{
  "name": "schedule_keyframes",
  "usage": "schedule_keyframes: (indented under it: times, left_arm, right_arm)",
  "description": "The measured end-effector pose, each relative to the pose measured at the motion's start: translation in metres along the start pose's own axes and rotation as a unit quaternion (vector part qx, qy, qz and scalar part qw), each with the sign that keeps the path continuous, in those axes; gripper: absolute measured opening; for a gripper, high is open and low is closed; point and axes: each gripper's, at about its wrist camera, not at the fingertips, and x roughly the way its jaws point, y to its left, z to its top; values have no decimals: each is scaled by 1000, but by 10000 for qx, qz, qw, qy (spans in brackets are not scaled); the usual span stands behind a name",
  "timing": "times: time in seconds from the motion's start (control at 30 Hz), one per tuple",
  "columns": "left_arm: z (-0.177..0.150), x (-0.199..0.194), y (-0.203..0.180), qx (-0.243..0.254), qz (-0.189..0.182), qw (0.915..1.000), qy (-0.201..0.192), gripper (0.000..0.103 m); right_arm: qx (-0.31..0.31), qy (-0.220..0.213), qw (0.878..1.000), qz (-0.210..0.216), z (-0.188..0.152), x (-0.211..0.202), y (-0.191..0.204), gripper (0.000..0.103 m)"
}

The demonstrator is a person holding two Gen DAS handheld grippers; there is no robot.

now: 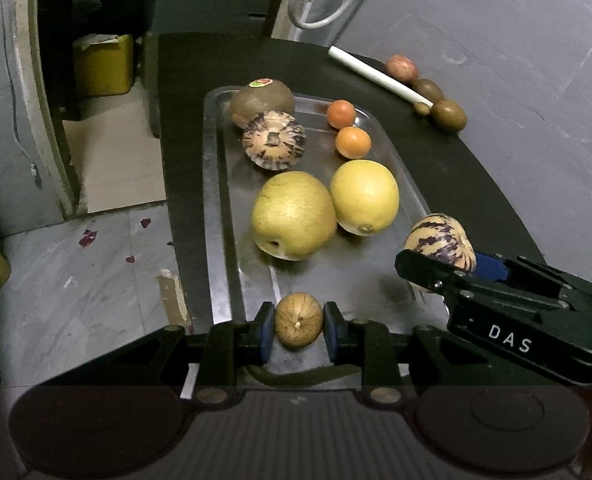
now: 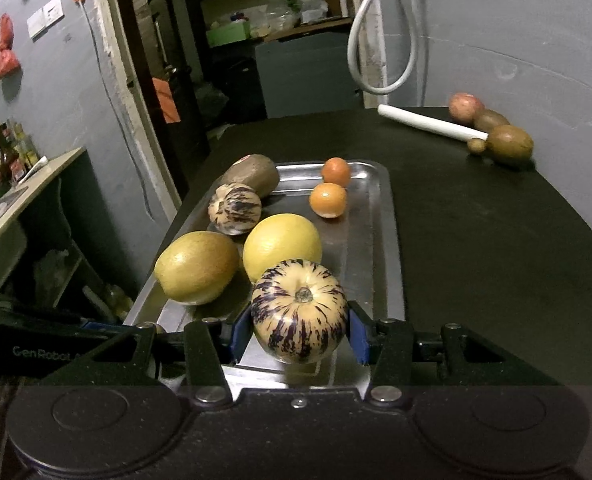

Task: Organize fruits
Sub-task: 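Carry the small fruit and striped melon to the tray and release both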

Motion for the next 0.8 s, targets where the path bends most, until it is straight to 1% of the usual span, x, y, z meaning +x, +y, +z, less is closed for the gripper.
schedule_keyframes:
  times: [0.17, 0.37, 0.67, 0.8]
  left_arm:
    - [-2, 2, 2, -40, 40, 10000, -66, 28]
    - [-1, 5, 4, -44, 75, 9999, -54, 28]
    - [-2, 5, 4, 22, 57, 10000, -62, 29]
    - [-3, 4, 6, 22, 38, 10000, -45, 37]
  right_arm:
    - [-72, 146, 9999, -1, 1, 9, 3, 51]
    - [-60, 235, 9997, -86, -3, 16, 7, 51]
    - [-99, 211, 9996, -179, -5, 16, 11, 51]
    - [-75, 221, 9995, -216, -5, 16, 12, 52]
